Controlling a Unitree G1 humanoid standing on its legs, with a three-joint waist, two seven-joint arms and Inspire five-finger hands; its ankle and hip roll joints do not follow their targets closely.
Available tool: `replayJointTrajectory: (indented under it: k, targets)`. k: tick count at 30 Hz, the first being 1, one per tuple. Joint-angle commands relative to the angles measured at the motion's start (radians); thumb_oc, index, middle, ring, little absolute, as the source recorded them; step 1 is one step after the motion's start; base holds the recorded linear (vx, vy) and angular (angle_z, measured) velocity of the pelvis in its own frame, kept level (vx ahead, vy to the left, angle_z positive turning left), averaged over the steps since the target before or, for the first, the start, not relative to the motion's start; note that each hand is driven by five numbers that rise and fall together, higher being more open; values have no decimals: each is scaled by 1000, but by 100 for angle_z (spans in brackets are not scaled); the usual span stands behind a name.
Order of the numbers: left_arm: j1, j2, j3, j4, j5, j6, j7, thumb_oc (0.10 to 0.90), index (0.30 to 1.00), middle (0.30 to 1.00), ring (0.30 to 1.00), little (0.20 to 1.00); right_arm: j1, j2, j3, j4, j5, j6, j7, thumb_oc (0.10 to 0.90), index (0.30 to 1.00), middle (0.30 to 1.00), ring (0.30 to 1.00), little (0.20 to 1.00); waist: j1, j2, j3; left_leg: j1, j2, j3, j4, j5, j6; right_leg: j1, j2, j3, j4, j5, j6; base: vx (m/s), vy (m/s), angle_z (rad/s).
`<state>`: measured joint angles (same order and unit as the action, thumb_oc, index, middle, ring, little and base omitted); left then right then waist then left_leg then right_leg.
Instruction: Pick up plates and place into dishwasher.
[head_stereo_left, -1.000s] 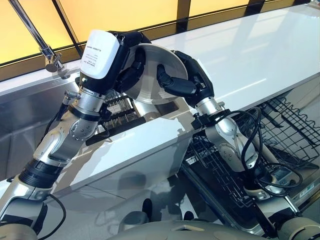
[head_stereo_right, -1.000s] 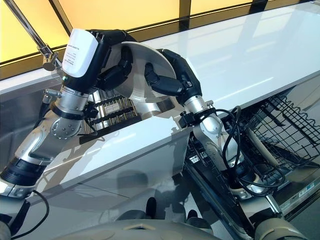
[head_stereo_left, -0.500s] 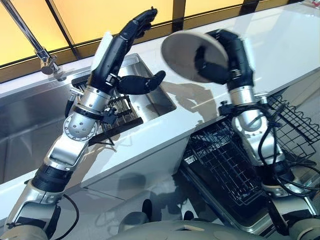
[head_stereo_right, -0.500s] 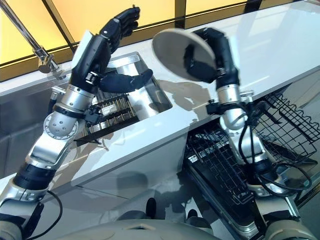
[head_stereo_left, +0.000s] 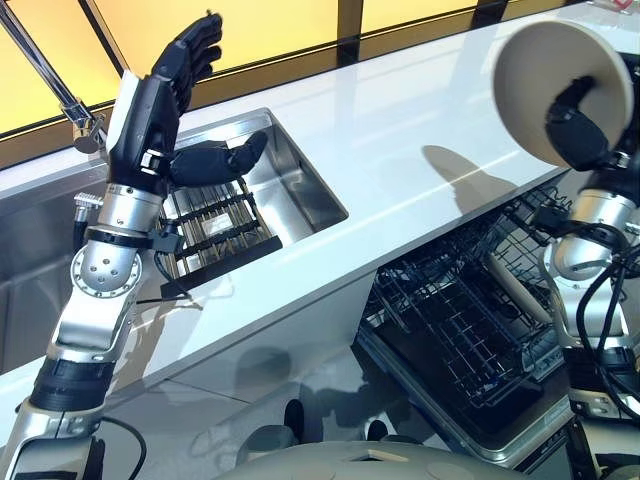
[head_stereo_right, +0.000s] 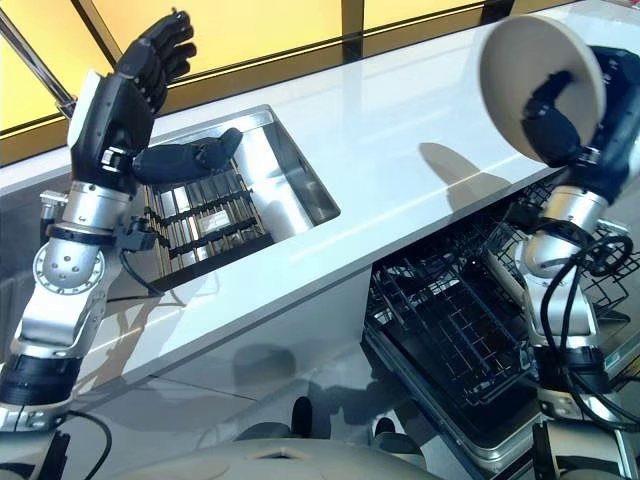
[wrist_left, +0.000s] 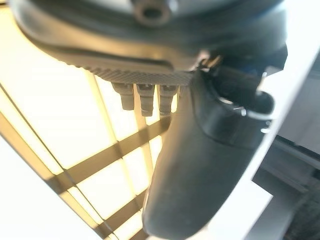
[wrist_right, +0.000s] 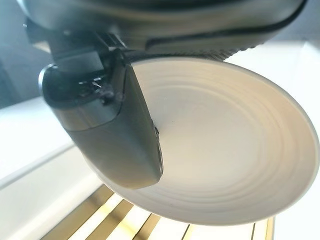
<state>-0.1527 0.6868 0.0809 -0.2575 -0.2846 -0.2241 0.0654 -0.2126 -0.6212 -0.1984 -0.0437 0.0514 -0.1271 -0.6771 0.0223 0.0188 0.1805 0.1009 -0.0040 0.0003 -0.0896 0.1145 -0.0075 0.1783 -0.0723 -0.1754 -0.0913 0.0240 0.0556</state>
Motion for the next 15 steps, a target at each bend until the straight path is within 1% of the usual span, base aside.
replayJointTrajectory:
  k: [1,6,8,10,15]
  targets:
    - [26,59,131,66,-35,-69,71,800,900,900,900,900,20,-78,-134,-39,-4,-112,-89,100,300,300,300,200,-14,-13,-96,78,-70,31,2,-154,51,4,65,1,9,-19,4,0,0,0]
    - [97,22,173,116,-61,-48,85,800,900,900,900,900,98,-41,-192,-23,-11,-84,-102,100,300,300,300,200,-24,-13,-93,77,-70,38,2,-154,53,-3,65,10,10,-16,7,7,9,-7]
    - [123,-5,189,136,-58,-35,93,800,900,900,900,900,139,-10,-202,-19,-14,-65,-79,100,300,300,300,200,-33,-13,-89,77,-70,43,2,-154,56,-7,65,17,12,-15,8,6,18,-14]
    - [142,-26,201,147,-67,-31,94,800,900,900,900,900,168,18,-197,-12,-5,-52,-41,100,300,300,300,200,-39,-12,-83,77,-70,48,2,-153,58,-11,64,21,15,-13,9,-1,20,-10]
    - [166,-80,211,170,-121,-30,84,800,900,900,900,900,216,93,-145,13,-9,-65,47,100,300,300,300,200,-49,-9,-73,78,-68,59,2,-153,60,-17,62,25,21,-12,10,-6,11,-7]
